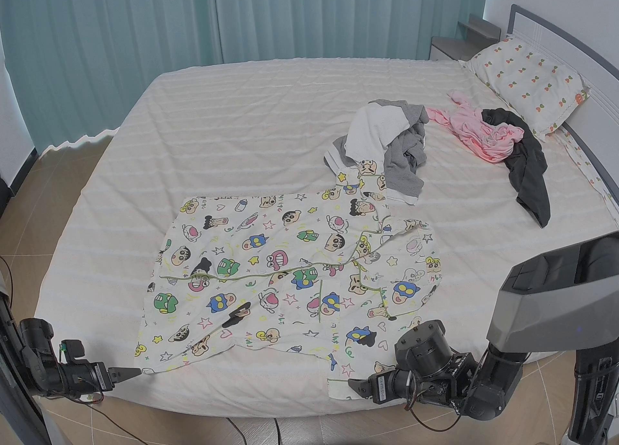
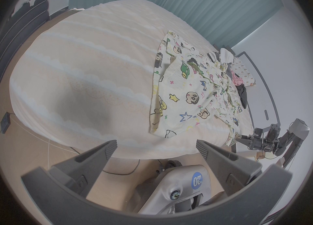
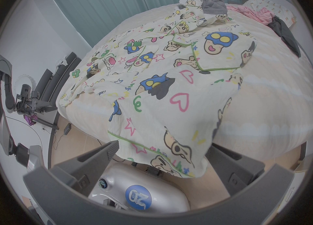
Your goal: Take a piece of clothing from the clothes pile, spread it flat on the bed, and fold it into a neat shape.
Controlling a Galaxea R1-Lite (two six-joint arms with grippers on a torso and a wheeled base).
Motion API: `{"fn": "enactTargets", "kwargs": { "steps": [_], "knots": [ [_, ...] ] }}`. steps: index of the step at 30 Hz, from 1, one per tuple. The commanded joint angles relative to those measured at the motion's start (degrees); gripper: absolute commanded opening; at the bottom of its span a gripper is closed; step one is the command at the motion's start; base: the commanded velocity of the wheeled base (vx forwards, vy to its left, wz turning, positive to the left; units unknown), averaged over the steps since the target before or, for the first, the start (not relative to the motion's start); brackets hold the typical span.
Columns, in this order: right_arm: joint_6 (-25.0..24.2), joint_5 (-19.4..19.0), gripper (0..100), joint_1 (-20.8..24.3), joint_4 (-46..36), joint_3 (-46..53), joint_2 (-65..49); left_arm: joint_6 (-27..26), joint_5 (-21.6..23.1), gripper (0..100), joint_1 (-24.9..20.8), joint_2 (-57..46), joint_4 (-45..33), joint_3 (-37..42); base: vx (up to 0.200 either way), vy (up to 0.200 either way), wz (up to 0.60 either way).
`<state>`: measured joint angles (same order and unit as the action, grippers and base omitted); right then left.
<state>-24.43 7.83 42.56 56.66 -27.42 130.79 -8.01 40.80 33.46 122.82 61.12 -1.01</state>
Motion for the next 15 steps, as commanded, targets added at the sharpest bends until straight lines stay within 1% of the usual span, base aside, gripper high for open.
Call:
{"fn": "enactTargets", "kwargs": {
  "steps": [1,3,4,15],
  "knots": [
    [-0.1,-0.2,100,-0.2,0.0,-1.8,2.0,0.0,0.0,100,0.0,0.8,0.0,0.0,0.000,0.000,0.00],
    [-0.2,-0.1,100,-0.5,-0.1,-2.6,2.8,0.0,0.0,100,0.0,0.8,0.0,0.0,0.000,0.000,0.00],
    [-0.4,0.0,0,-0.6,0.0,-2.9,3.2,0.0,0.0,100,0.0,0.8,0.0,0.0,0.000,0.000,0.00],
    [-1.3,0.1,0,-1.4,0.6,-2.4,3.1,0.0,0.0,100,0.1,1.2,0.1,0.0,0.000,0.000,0.00]
  ]
}}
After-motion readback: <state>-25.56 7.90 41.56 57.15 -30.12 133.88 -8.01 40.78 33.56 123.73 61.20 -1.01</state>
